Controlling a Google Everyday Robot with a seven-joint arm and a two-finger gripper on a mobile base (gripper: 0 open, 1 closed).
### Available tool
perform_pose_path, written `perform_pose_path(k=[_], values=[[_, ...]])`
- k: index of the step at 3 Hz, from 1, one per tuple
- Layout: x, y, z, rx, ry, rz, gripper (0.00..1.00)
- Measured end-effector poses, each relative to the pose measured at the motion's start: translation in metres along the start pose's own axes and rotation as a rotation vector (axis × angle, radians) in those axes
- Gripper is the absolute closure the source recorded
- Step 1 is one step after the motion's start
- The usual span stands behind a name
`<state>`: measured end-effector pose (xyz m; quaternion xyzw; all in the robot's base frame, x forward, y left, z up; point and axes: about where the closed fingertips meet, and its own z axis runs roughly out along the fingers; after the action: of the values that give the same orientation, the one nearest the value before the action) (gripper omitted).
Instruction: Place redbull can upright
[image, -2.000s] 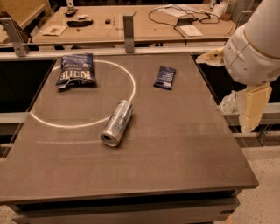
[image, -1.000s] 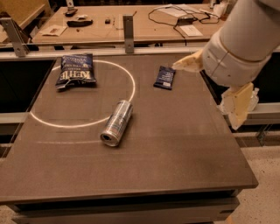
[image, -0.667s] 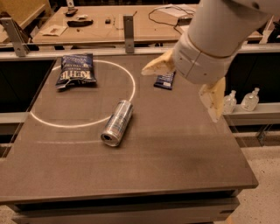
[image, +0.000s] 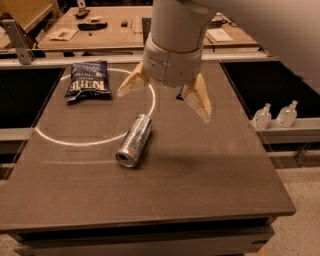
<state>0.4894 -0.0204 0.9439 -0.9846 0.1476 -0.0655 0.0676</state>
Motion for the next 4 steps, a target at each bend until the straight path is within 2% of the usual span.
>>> perform_pose_path(k=[1,2,3,4], values=[[0.023,-0.032,0.02,-0.034,-0.04,0.015,0.0],[0.037,-0.05,0.035,-0.041,-0.05,0.071,0.0],[0.03,-0.061,0.052,-0.055,-0.071,0.107,0.0],[0.012,-0.065,0.073,-0.086,-0.091,0.122,0.0]])
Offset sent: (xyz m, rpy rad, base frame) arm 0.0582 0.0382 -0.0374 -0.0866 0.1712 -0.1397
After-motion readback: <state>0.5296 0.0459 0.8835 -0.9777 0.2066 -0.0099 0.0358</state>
